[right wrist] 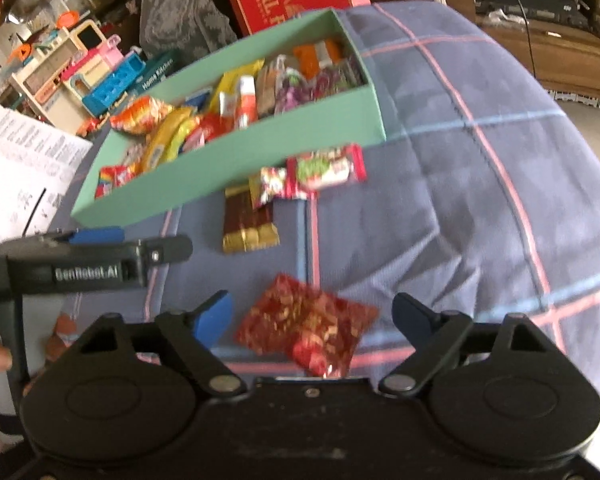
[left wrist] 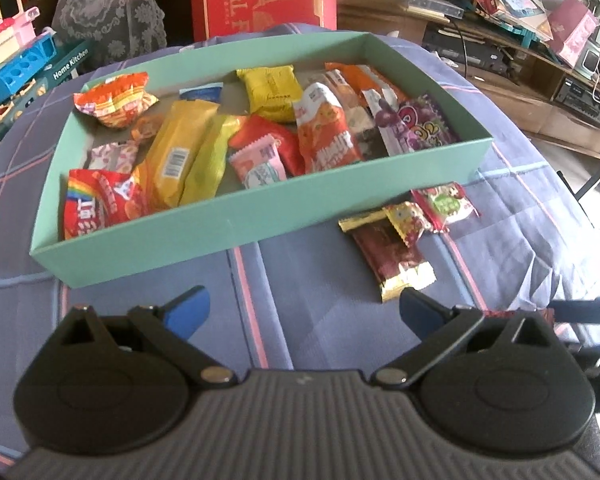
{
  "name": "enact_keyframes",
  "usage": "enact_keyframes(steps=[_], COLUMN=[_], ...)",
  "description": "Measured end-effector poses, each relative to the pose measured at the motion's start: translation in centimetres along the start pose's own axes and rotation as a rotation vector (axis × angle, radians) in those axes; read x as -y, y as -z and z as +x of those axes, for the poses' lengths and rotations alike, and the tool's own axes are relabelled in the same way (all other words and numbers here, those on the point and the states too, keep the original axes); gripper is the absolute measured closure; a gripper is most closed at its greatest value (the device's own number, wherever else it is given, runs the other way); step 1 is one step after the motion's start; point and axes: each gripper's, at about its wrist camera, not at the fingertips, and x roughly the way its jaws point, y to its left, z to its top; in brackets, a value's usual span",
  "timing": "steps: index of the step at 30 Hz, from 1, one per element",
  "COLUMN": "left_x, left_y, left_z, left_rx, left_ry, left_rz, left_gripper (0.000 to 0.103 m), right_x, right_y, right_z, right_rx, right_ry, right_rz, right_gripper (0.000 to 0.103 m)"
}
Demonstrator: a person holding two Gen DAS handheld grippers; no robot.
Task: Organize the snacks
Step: 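Grasp the brown chocolate packet with the left tool while the right grasps the red gold-print candy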
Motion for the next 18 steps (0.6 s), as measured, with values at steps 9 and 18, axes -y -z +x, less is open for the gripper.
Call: enact_keyframes(steps=[9,18], left_x=[-0.4,2.2], left_y=[0.1,-1.9], left_z=[0.8,2.8], left_rx=[-0.021,-0.034], left_ry=[-0.014,0.011], left_rz=[-0.007,0.022], left_gripper=[0.000,0.000], right_x=[-2.4,2.2], right_y=[0.9,-1.9], right_z=[1.2,1.5], right_rx=[-0.001,0.057], right_ry=[0.062,0.086], right_rz=[-0.126,0.015], right_gripper=[0.065,0.066])
